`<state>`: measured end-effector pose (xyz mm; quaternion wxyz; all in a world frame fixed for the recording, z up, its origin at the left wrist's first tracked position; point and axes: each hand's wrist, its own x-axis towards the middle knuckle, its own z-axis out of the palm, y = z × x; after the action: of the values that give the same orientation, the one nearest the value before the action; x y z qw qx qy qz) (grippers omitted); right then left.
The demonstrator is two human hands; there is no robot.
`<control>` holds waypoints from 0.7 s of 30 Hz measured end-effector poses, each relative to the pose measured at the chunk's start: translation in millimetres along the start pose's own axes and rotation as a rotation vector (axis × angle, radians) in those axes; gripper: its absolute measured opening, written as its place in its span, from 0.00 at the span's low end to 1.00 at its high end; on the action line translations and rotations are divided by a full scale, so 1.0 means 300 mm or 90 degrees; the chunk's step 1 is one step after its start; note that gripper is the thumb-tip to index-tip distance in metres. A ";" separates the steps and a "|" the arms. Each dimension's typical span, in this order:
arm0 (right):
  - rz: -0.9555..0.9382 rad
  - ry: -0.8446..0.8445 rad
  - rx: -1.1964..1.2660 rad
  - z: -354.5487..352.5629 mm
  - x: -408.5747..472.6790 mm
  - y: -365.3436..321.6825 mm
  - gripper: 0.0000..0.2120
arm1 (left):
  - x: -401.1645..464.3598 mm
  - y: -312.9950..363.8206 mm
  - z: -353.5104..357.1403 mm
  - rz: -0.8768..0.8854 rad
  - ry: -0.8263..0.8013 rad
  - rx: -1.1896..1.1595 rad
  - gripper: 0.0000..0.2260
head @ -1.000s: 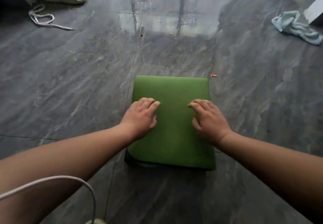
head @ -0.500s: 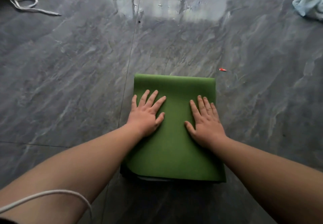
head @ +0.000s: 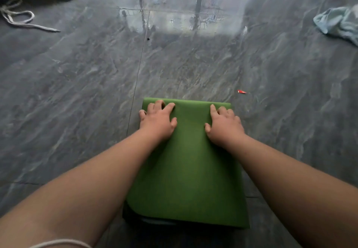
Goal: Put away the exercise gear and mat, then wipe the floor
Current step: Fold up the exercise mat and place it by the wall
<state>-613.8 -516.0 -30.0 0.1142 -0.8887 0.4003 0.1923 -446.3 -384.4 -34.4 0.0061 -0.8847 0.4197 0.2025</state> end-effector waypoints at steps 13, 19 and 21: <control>-0.267 0.166 -0.015 0.296 -0.541 0.077 0.35 | -0.600 -0.144 0.262 0.334 0.014 0.109 0.31; -0.206 0.062 -0.056 0.358 -0.499 0.058 0.37 | -0.575 -0.129 0.305 0.274 -0.055 0.155 0.30; -0.221 0.060 -0.001 0.336 -0.501 0.064 0.36 | -0.583 -0.129 0.291 0.280 -0.057 0.150 0.30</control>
<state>-744.6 -392.3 -56.4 0.1261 -0.9526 0.2455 0.1283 -547.0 -214.1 -57.2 0.0834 -0.7555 0.6220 0.1881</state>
